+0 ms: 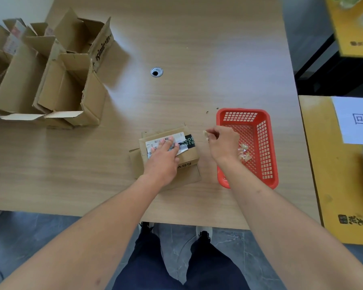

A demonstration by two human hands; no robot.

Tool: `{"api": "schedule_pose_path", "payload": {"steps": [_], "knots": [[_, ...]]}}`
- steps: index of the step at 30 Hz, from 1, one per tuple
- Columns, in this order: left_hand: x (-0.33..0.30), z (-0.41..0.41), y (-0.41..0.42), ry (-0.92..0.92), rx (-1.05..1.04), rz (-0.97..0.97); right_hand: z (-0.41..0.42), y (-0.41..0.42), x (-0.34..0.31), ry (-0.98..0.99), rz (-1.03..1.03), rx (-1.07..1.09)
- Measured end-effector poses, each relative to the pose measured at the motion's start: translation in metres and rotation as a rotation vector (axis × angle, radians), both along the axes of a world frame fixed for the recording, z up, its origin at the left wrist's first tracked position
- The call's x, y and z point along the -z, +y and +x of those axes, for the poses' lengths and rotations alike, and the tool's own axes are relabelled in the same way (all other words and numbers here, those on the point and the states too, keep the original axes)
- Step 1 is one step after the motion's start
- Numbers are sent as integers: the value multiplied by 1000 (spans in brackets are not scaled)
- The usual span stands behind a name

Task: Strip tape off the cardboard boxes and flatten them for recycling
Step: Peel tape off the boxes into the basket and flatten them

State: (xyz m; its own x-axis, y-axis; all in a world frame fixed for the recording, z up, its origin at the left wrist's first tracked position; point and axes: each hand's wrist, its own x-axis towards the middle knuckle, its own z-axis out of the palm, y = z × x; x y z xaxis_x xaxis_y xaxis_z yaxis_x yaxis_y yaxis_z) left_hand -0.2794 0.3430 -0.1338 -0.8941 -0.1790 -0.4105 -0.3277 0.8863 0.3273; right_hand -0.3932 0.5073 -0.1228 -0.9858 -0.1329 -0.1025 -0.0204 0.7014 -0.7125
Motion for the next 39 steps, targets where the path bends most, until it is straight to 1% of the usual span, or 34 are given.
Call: {"api": "schedule_pose_path", "payload": {"steps": [2,5,9,12,15,17,19,21,23,24,28,30,32,35,39], "knots": [[-1,0,0,-5,3,2,4,10,-3,7,-38,120],[-2,1,2,8,21,-4,6,29,-9,-23,-20,268],[-1,2,4,25,77,0,6,48,-9,-85,73,314],[-1,4,0,43,105,23,13,47,-5,-75,201,237],[-1,9,-10,68,90,105,22,28,-4,3,182,48],[1,15,-18,141,25,109,29,10,-3,20,151,-128],[6,22,-25,196,-84,28,36,-6,-2,-19,171,-216],[5,28,-29,163,-284,-21,42,-15,1,-74,186,-171],[1,34,-32,156,-462,37,48,-22,2,-87,163,-99],[0,36,-34,172,-499,74,51,-25,3,-85,147,-71],[0,44,-43,266,-541,171,56,-35,-6,-173,17,35],[0,47,-44,291,-535,198,56,-36,-9,-205,-16,43],[0,47,-44,301,-525,189,56,-37,-11,-239,6,-10],[0,46,-47,300,-519,206,56,-40,-14,-282,106,-138],[1,46,-51,306,-443,210,56,-42,-26,-416,144,-303]]}}
